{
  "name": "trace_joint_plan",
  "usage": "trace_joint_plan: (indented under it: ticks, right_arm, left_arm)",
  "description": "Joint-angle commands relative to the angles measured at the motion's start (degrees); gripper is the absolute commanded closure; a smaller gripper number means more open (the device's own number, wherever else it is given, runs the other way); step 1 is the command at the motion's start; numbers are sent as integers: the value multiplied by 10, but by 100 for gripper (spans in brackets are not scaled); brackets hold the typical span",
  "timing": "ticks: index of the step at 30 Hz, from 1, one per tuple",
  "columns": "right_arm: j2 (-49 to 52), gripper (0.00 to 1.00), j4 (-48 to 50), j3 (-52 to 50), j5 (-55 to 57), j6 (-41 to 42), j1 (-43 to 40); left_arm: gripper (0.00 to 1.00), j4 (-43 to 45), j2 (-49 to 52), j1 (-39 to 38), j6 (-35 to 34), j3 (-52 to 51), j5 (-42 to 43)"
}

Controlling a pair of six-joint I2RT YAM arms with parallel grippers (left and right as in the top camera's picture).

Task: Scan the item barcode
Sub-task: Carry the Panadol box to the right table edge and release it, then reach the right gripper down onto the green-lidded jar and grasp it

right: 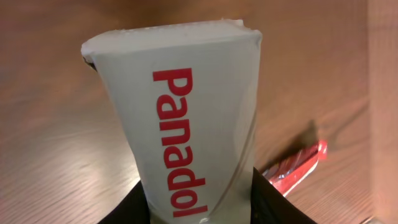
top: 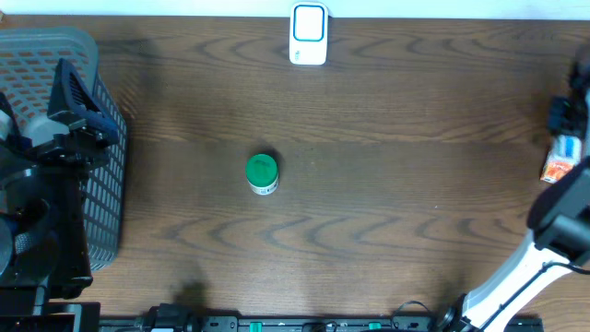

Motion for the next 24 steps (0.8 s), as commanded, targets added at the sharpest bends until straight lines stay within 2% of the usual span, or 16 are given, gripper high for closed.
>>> trace_joint_plan:
  ticks: [1, 3, 6, 7, 10, 12, 18, 24]
  right_arm:
    - [4, 51, 9, -32, -44, 31, -57]
    - [4, 34, 8, -33, -74, 31, -81]
    - [-1, 1, -4, -11, -151, 35, -105]
    - [-6, 1, -25, 24, -235, 49, -108]
    - [-14, 1, -65, 98, -380, 62, -98]
    - [-31, 1, -99, 150, -485, 61, -60]
    - [-76, 1, -129, 163, -494, 67, 123]
    - [-58, 1, -125, 142, -516, 113, 360]
  left_arm:
    - [16, 8, -1, 2, 5, -3, 8]
    - [15, 10, -1, 2, 5, -3, 8]
    - [15, 12, -1, 2, 5, -3, 8]
    - [16, 12, -1, 2, 5, -3, 8]
    - [16, 14, -2, 2, 5, -3, 8]
    - [15, 14, -2, 2, 5, -3, 8]
    - [15, 19, -4, 2, 5, -3, 8]
    - [15, 18, -21, 2, 5, -3, 7]
